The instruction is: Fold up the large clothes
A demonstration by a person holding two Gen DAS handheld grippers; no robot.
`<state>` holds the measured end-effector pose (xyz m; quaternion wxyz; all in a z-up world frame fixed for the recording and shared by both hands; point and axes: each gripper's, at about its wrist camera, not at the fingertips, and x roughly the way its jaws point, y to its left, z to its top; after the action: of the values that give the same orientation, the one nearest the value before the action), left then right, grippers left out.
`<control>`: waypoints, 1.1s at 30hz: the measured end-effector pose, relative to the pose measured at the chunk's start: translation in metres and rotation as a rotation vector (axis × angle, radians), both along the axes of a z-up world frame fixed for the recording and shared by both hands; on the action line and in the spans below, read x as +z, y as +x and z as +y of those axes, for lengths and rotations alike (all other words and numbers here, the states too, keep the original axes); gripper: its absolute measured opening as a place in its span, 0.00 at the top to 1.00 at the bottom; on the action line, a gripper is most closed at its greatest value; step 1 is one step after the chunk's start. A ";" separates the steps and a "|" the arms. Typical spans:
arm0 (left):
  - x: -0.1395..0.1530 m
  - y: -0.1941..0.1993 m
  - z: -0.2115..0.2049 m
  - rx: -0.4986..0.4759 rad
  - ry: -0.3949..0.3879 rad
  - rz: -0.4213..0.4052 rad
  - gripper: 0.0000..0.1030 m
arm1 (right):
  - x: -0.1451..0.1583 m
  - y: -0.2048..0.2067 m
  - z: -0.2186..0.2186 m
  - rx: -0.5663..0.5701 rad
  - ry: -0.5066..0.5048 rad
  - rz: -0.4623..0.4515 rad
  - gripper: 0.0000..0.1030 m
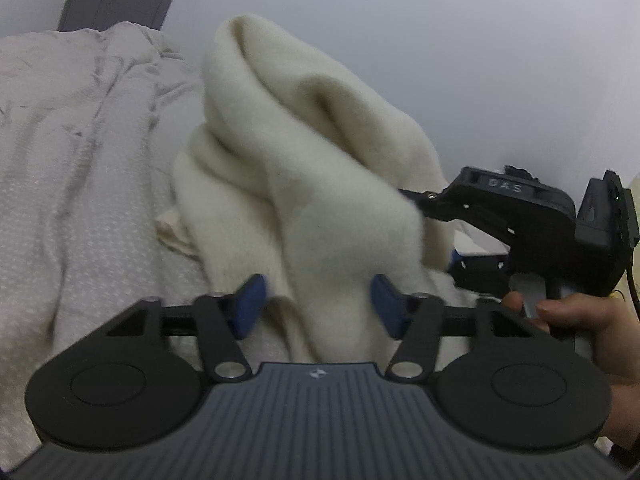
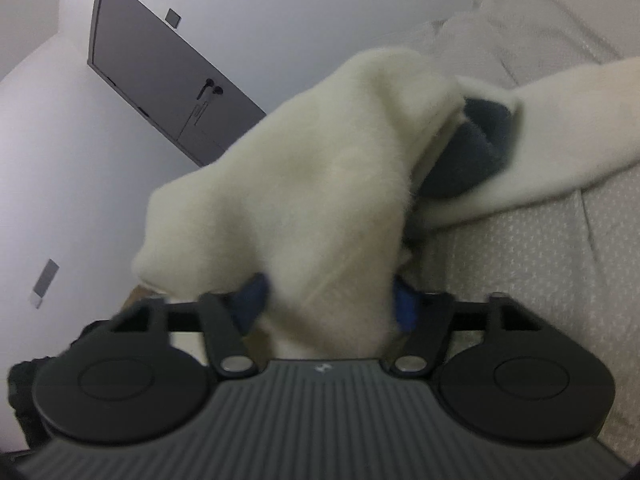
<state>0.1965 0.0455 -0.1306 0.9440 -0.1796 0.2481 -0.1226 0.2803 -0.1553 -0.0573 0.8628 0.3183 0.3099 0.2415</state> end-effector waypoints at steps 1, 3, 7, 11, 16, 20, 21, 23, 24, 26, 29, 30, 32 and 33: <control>0.001 0.001 -0.001 0.000 0.007 -0.004 0.58 | 0.003 -0.002 0.001 0.004 -0.011 -0.012 0.54; 0.004 0.001 0.000 0.021 0.028 0.001 0.73 | 0.015 -0.013 0.002 0.011 -0.053 -0.055 0.65; 0.009 -0.002 0.015 0.066 -0.024 0.012 0.97 | 0.032 -0.028 -0.004 0.011 -0.070 -0.104 0.75; 0.027 -0.015 0.031 0.160 -0.016 -0.043 0.99 | 0.049 -0.050 -0.009 0.031 -0.093 -0.184 0.77; 0.044 -0.031 0.058 0.246 -0.058 -0.073 1.00 | 0.069 -0.084 -0.015 0.051 -0.070 -0.238 0.79; 0.053 -0.044 0.071 0.264 -0.096 -0.094 1.00 | 0.091 -0.116 -0.006 0.087 -0.114 -0.312 0.80; 0.056 -0.048 0.072 0.263 -0.104 -0.101 1.00 | 0.095 -0.123 -0.005 0.095 -0.122 -0.328 0.80; 0.060 -0.058 0.069 0.255 -0.113 -0.105 1.00 | 0.105 -0.142 -0.006 0.106 -0.131 -0.361 0.81; 0.062 -0.063 0.067 0.249 -0.118 -0.107 1.00 | 0.106 -0.147 -0.008 0.109 -0.132 -0.366 0.81; 0.065 -0.072 0.064 0.232 -0.132 -0.106 1.00 | 0.111 -0.160 -0.013 0.115 -0.133 -0.369 0.81; 0.069 -0.089 0.055 0.203 -0.126 -0.108 1.00 | 0.115 -0.177 -0.023 0.125 -0.123 -0.386 0.81; 0.070 -0.093 0.052 0.190 -0.125 -0.105 1.00 | 0.116 -0.181 -0.026 0.127 -0.118 -0.389 0.81; 0.072 -0.103 0.045 0.160 -0.130 -0.102 1.00 | 0.116 -0.190 -0.028 0.138 -0.097 -0.386 0.81; 0.073 -0.107 0.041 0.149 -0.126 -0.098 1.00 | 0.117 -0.195 -0.029 0.147 -0.087 -0.390 0.82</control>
<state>0.0891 0.0869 -0.0581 0.9483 -0.2505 0.1792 -0.0763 0.0851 -0.1842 0.0593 0.8994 0.2044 0.1697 0.3471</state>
